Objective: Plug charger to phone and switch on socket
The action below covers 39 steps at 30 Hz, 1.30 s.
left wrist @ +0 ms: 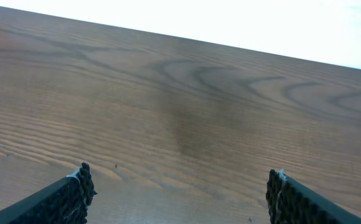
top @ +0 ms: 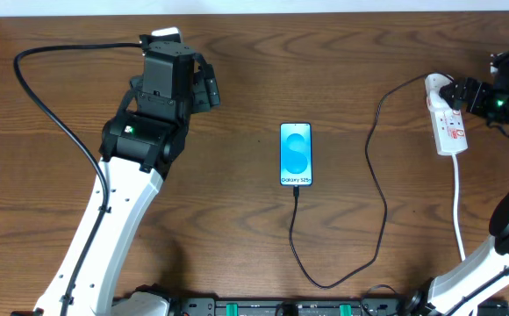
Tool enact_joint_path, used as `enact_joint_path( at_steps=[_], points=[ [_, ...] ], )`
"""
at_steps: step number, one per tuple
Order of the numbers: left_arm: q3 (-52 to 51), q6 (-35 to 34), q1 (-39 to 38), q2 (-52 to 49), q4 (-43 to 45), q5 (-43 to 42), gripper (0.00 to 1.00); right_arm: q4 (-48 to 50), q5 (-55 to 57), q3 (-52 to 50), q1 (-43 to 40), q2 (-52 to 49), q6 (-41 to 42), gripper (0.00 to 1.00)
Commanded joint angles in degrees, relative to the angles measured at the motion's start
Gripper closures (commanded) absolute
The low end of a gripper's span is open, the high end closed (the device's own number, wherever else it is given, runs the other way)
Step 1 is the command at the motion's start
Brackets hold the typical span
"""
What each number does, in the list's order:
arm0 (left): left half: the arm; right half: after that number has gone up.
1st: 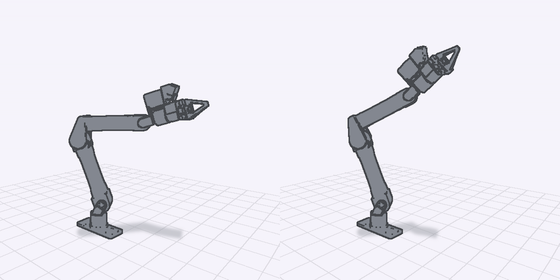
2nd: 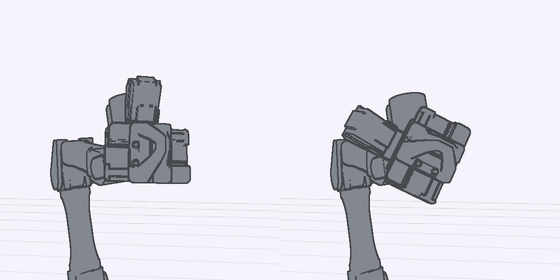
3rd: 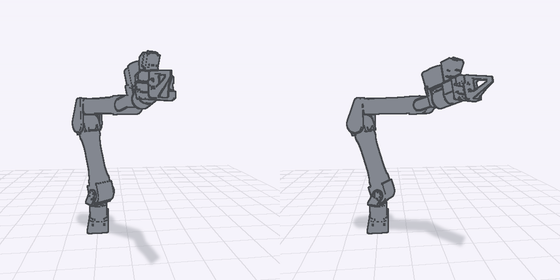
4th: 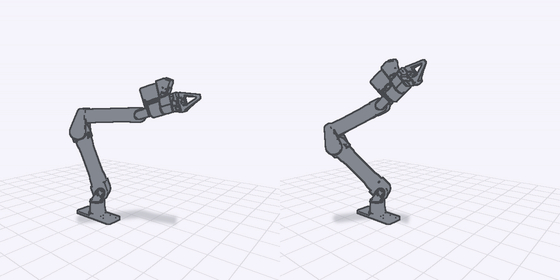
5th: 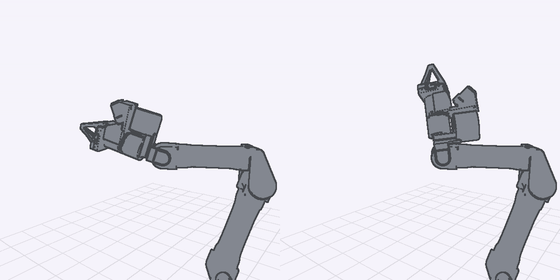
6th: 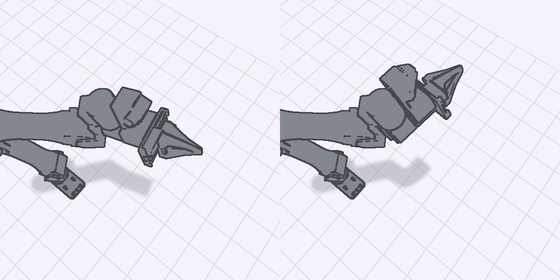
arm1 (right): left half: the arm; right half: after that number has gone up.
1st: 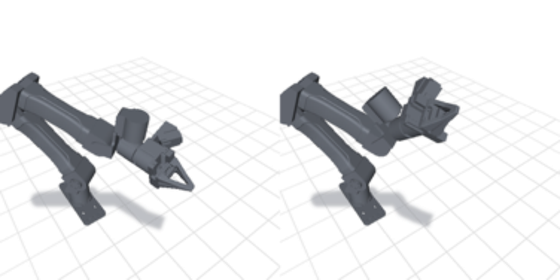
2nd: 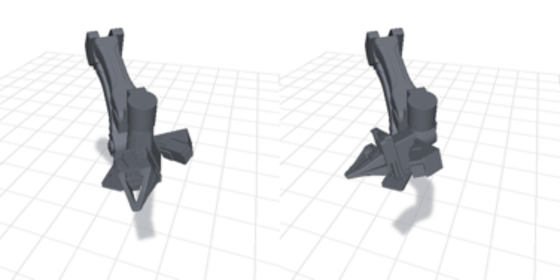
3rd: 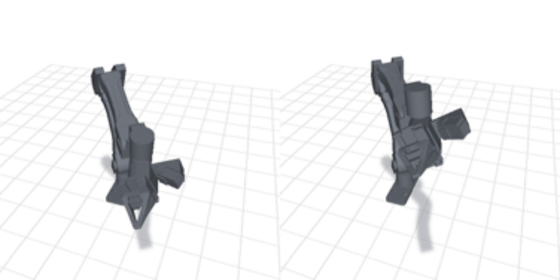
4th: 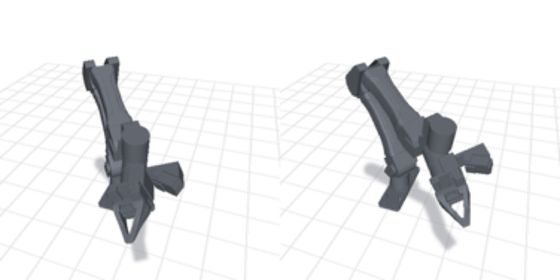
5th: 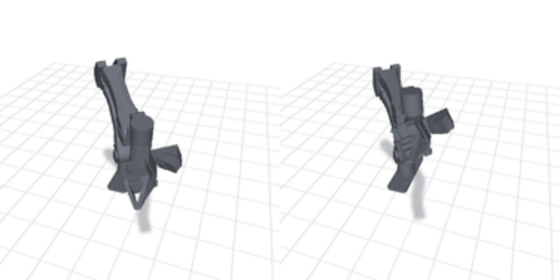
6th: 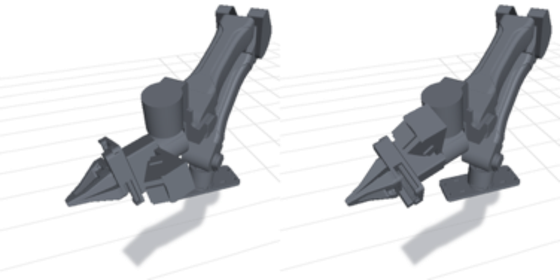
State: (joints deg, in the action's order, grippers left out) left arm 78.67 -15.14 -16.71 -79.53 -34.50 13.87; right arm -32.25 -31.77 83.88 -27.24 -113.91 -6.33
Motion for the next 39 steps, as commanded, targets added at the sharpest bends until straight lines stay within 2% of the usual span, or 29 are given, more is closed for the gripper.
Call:
enact_joint_path(
  at_steps=[1,9,18,39],
  points=[
    [0.3,0.5,-0.1,0.5,0.0,0.8,0.10,0.3,1.4,-0.5,0.7,0.1,1.6,0.01],
    [0.3,0.5,-0.1,0.5,0.0,0.8,0.10,0.8,1.4,-0.8,0.9,0.0,4.2,0.01],
    [0.3,0.5,-0.1,0.5,0.0,0.8,0.11,6.1,1.4,-5.2,3.4,-0.2,4.2,0.01],
    [0.3,0.5,-0.1,0.5,0.0,0.8,0.11,6.2,3.2,-5.9,4.2,-0.5,4.2,0.01]
  ],
)
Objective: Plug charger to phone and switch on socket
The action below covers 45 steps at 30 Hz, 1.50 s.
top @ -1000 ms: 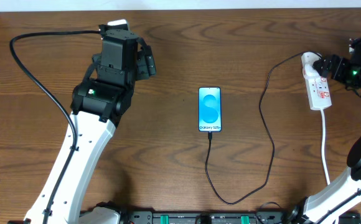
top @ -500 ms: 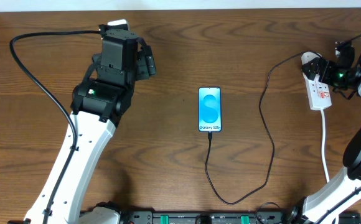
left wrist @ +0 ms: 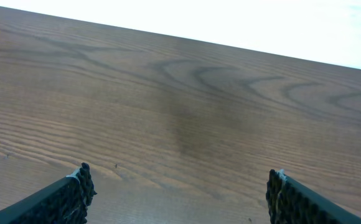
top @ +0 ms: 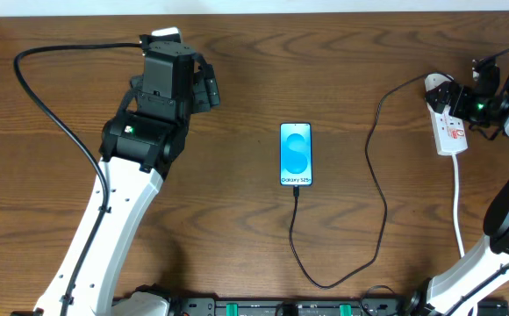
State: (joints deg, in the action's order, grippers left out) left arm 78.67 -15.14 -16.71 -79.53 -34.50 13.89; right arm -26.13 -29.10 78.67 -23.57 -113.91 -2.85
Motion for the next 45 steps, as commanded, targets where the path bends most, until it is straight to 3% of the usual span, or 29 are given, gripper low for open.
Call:
enact_joint_path(
  at_steps=[1,45],
  points=[
    [0.3,0.5,-0.1,0.5,0.0,0.7,0.10,0.2,0.5,-0.8,0.5,-0.6,0.7,0.01],
    [0.3,0.5,-0.1,0.5,0.0,0.7,0.10,9.2,4.5,-4.7,3.4,-4.2,2.9,0.01]
  ],
)
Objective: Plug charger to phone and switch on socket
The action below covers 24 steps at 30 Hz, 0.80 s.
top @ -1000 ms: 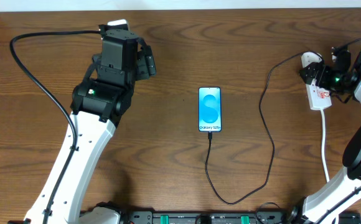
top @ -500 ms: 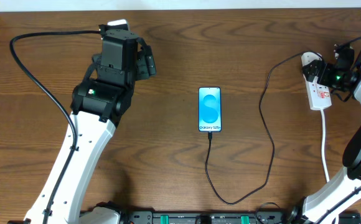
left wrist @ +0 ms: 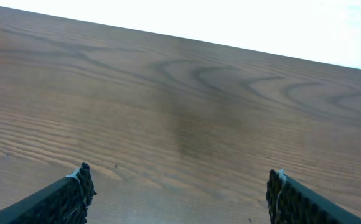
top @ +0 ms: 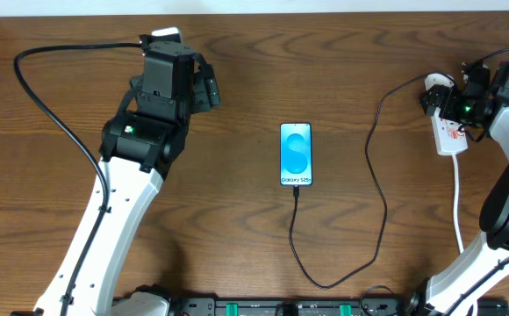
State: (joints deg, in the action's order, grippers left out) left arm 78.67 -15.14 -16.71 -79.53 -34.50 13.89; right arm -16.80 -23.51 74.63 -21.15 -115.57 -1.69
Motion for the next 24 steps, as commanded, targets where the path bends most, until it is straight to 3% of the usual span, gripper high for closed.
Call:
enact_joint_path(
  at_steps=[1,24],
  points=[
    [0.3,0.5,-0.1,0.5,0.0,0.7,0.10,-0.1,-1.0,-0.6,1.0,-2.6,1.9,0.01],
    [0.3,0.5,-0.1,0.5,0.0,0.7,0.10,-3.5,-10.5,-0.6,1.0,-2.6,2.2,0.01]
  ],
)
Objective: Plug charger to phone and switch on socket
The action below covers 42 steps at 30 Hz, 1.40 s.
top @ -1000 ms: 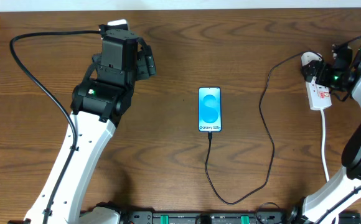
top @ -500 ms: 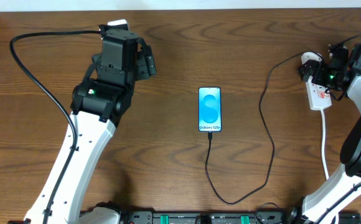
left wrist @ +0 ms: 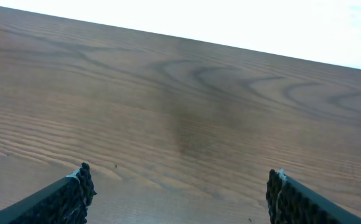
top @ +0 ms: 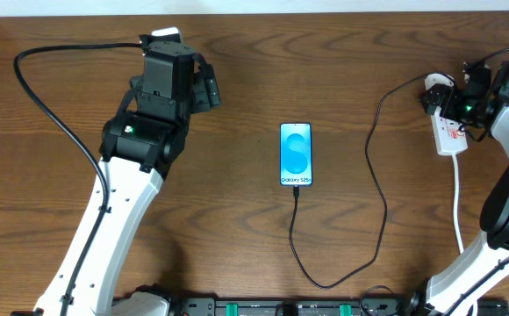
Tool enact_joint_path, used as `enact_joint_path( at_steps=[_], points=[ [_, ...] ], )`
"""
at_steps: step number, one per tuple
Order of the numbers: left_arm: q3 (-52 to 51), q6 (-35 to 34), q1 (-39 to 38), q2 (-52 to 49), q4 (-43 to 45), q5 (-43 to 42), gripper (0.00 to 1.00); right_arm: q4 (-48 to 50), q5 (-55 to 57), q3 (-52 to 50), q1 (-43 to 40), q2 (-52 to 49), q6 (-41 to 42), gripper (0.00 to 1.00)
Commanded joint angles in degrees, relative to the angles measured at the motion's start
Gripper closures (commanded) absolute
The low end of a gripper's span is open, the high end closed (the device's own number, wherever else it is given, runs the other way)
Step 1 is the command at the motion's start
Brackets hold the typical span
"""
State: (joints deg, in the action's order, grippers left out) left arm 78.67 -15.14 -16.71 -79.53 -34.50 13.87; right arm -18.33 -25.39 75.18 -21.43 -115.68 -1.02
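Observation:
The phone (top: 296,154) lies face up mid-table with its screen lit. A black charger cable (top: 379,184) runs from the phone's near end in a loop to the far end of the white socket strip (top: 450,132) at the right. My right gripper (top: 446,99) sits over that far end of the strip, on or just above it; its jaws are too small to read. My left gripper (top: 205,90) hangs at the far left, and in the left wrist view the left gripper (left wrist: 179,193) stands open over bare wood with nothing between its fingers (left wrist: 75,196).
The strip's white lead (top: 459,206) runs toward the near right edge. A thick black arm cable (top: 53,96) loops over the far left of the wooden table (top: 237,219). A dark rail (top: 281,307) lines the near edge.
At first my right gripper was off the strip's far end, by the table's right edge. Then it stood closer to the strip, and later over the strip's far end, where it remains. The phone stayed lit with the cable in it, and my left arm did not move.

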Motion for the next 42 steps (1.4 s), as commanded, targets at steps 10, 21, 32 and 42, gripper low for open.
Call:
enact_joint_path(
  at_steps=[10,21,32,42],
  points=[
    [0.3,0.5,-0.1,0.5,0.0,0.8,0.10,-1.9,-9.7,-3.1,2.3,-2.5,2.5,0.01],
    [0.3,0.5,-0.1,0.5,0.0,0.8,0.10,0.1,-9.9,-7.6,6.9,-2.5,7.0,0.01],
    [0.3,0.5,-0.1,0.5,0.0,0.8,0.10,0.6,-12.6,-7.8,9.9,-2.5,8.4,0.01],
    [0.3,0.5,-0.1,0.5,0.0,0.8,0.10,0.7,-13.4,-7.9,9.9,-2.5,11.5,0.01]
  ],
)
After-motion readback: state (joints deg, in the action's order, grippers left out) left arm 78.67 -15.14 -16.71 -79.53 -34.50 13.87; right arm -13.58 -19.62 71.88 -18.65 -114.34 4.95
